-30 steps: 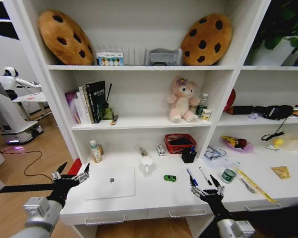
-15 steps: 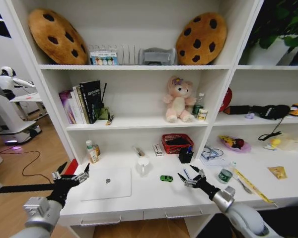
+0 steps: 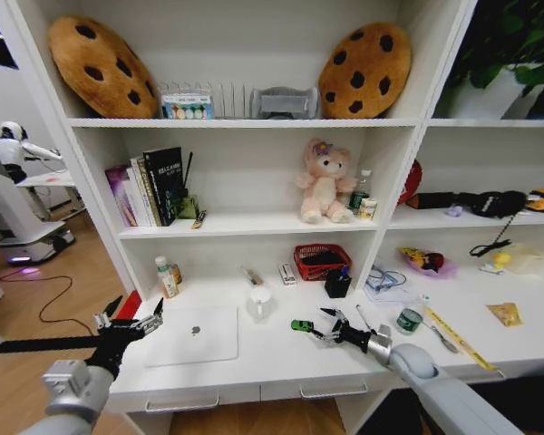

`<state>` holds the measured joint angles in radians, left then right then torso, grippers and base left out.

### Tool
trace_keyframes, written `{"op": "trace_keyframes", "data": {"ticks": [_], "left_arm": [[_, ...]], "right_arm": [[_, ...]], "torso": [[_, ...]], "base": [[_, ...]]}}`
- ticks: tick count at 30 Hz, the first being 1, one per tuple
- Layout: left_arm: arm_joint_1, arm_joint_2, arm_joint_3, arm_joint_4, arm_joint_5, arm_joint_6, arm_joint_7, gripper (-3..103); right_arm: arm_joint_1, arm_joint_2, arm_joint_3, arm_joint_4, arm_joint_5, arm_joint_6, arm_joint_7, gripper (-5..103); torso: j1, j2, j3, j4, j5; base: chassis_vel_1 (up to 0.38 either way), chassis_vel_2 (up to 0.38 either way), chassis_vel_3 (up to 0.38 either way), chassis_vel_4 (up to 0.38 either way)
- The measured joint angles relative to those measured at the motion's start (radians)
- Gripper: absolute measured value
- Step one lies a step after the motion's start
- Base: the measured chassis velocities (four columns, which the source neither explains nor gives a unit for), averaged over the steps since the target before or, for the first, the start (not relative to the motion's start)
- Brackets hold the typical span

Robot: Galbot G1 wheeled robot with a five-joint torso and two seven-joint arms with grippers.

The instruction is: Organize the objects on the table.

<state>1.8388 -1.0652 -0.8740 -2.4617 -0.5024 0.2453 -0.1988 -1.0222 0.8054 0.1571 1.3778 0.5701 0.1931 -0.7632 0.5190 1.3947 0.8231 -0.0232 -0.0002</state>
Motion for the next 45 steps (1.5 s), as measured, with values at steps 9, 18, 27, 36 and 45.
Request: {"op": "trace_keyframes", "data": {"ticks": [9,18,27,36,45], "left_arm": [[0.0,0.0,0.0,0.0,0.0,0.0,0.0,100],[0.0,0.0,0.0,0.0,0.0,0.0,0.0,100],[0.0,0.0,0.0,0.0,0.0,0.0,0.0,100],[0.0,0.0,0.0,0.0,0.0,0.0,0.0,100],[0.0,0.0,0.0,0.0,0.0,0.0,0.0,100]], "right_arm": [[0.083,0.003,-0.095,-0.054,-0.001,0.003,-0.061,100],[0.108,0.012,-0.118,-0.088,-0.005,0.006,-0.075,89],[0.091,0.017,-0.1,-0.086,-0.005,0.01,-0.082,51],[0.086,0.008,-0.09,-0.066,0.0,0.01,-0.085,36],[0.023,-0.054,0.013,0.046,0.05,0.007,-0.07,36]], "torso": [[0.0,0.0,0.0,-0.0002,0.0],[0.0,0.0,0.0,0.0,0.0001],[0.0,0.0,0.0,-0.0001,0.0001],[0.0,0.0,0.0,0.0,0.0002],[0.0,0.0,0.0,-0.0002,0.0004]], "base": [[0.0,0.0,0.0,0.0],[0.0,0.0,0.0,0.0],[0.0,0.0,0.0,0.0],[0.0,0.0,0.0,0.0],[0.0,0.0,0.0,0.0]]}}
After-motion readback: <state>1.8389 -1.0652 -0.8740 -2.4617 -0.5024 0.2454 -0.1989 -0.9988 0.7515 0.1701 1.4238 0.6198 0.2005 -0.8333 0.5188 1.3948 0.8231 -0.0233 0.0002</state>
